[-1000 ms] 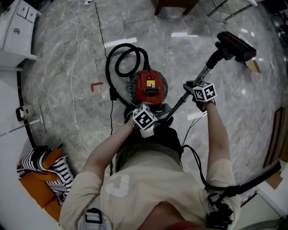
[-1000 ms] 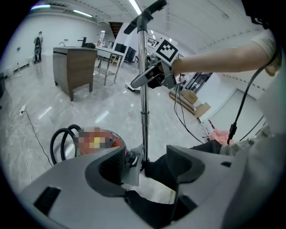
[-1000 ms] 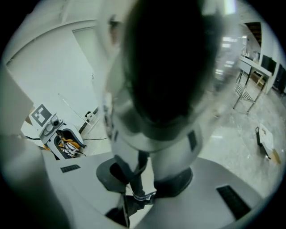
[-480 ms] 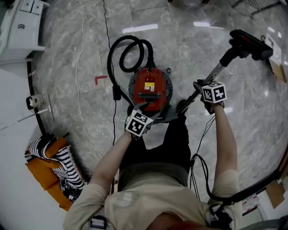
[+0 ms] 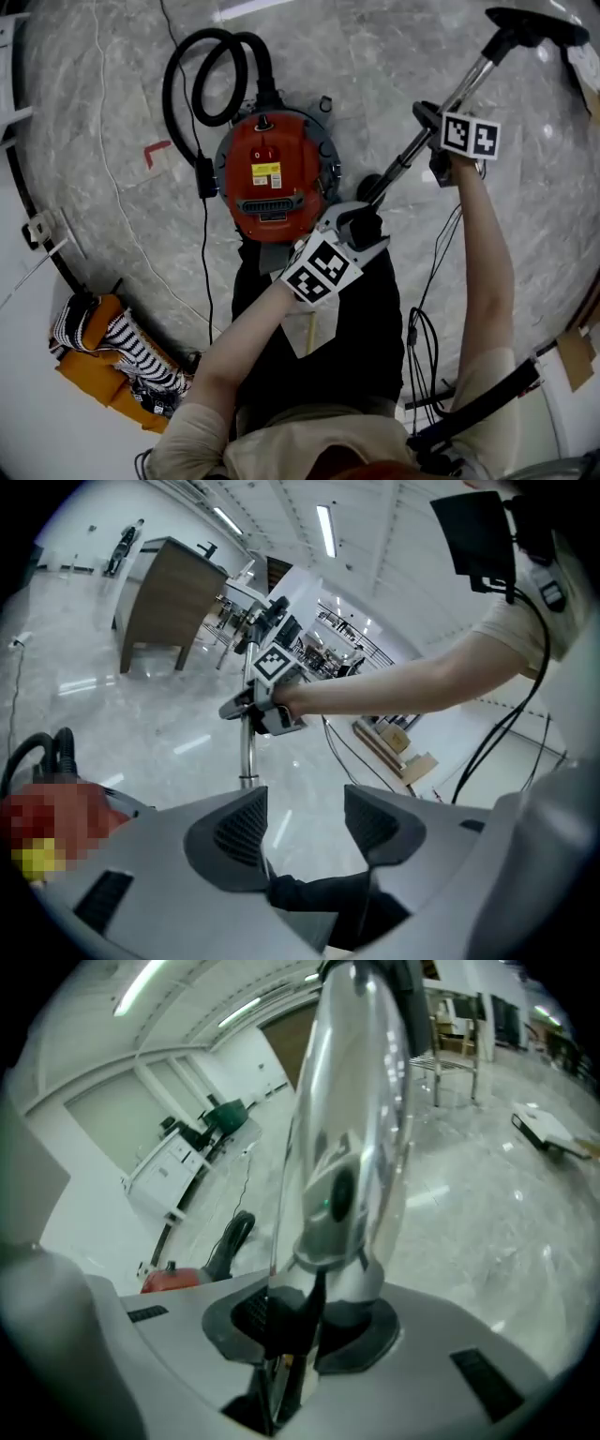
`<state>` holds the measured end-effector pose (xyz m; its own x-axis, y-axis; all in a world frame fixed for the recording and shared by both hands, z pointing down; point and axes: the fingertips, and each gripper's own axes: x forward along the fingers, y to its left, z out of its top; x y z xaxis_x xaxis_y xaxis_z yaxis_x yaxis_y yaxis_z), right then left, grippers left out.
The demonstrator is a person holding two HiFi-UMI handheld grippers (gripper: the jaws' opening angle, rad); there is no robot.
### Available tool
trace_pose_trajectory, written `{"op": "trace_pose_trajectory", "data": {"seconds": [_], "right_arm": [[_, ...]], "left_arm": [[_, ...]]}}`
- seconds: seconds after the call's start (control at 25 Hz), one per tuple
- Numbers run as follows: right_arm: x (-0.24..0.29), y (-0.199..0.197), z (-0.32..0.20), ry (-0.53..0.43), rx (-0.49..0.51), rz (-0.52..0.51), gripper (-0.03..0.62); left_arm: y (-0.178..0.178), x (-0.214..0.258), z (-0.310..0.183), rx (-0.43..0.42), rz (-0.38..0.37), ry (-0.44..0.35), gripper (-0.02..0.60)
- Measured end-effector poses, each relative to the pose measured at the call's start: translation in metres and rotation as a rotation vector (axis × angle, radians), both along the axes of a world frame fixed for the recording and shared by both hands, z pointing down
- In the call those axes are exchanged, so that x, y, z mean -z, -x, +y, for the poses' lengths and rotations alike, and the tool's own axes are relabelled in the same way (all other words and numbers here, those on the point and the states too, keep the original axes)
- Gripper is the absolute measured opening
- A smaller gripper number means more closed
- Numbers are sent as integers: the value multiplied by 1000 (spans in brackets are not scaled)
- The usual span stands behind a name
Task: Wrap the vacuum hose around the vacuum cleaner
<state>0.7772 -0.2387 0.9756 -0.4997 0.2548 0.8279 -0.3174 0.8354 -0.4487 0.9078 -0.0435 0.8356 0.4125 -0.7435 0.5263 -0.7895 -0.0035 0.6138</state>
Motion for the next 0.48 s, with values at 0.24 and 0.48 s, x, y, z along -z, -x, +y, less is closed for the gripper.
{"op": "trace_pose_trajectory", "data": {"seconds": [0.24,0.48], "right_arm": [[-82,5,-48,40,-210,-75,83],[-159,-21,-81,67,-339,-40,83]], "left_arm": [[-22,-61,-23,-11,105,6,264],[-16,-105,-43,45,154,6,264]]}}
